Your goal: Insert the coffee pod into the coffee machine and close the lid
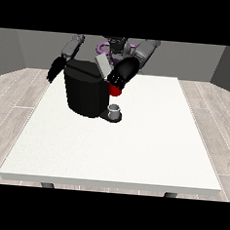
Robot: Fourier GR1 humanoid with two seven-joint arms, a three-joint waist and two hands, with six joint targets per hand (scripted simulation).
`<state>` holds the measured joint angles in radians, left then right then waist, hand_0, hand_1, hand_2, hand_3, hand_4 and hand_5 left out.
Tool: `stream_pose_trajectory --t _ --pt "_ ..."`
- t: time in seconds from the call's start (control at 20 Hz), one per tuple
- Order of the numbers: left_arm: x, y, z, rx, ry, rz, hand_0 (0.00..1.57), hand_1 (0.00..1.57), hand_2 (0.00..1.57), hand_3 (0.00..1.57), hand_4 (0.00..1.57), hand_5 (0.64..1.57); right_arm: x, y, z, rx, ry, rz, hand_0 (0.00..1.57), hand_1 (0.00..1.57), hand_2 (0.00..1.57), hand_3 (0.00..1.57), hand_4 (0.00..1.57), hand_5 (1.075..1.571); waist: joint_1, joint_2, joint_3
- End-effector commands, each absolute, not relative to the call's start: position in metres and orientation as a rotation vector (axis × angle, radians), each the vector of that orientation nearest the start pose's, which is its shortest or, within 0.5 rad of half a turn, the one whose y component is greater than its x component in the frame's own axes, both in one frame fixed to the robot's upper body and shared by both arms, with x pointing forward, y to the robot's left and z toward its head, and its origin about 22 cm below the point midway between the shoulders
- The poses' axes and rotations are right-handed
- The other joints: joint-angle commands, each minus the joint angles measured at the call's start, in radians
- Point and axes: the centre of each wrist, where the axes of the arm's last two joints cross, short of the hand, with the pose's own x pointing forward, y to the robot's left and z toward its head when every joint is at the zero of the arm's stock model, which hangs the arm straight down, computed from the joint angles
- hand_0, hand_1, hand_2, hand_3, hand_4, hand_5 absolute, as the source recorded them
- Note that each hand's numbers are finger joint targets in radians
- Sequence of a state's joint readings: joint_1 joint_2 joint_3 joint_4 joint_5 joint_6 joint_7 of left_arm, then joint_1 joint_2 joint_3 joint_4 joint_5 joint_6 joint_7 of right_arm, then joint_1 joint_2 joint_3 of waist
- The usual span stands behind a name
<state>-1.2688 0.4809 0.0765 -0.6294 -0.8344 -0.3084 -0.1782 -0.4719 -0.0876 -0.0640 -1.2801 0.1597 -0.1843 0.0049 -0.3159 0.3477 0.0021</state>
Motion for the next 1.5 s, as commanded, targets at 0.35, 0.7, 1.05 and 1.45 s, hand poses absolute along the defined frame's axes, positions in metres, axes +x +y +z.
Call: stream_pose_trajectory --t 0.35,0.7,1.05,1.45 --pt "0.461 0.247 0.301 0.839 -1.754 -1.107 1.23 1.23 1.2 0.95 0.0 1.571 0.353 -0.197 0.07 -0.263 -1.772 0.119 0.0 0.0 0.0 0.0 0.14 1.571 -0.011 0.047 -0.0019" --pt "0.46 0.252 0.299 0.87 -1.775 -1.147 1.25 1.25 1.22 0.94 0.0 1.571 0.352 -0.191 0.068 -0.28 -1.753 0.153 0.0 0.0 0.0 0.0 0.15 1.571 -0.006 0.054 -0.002" --pt "0.459 0.272 0.292 0.957 -1.738 -1.197 0.81 0.81 0.91 0.66 0.0 1.571 0.352 -0.187 0.086 -0.269 -1.758 0.144 0.0 0.0 0.0 0.0 0.09 1.571 -0.032 0.039 -0.0023" --pt "0.457 0.273 0.298 1.039 -1.753 -1.192 0.0 0.0 0.57 0.47 0.0 1.571 0.356 -0.194 0.079 -0.311 -1.765 0.136 0.0 0.0 0.0 0.0 0.0 1.571 -0.005 0.076 -0.002"
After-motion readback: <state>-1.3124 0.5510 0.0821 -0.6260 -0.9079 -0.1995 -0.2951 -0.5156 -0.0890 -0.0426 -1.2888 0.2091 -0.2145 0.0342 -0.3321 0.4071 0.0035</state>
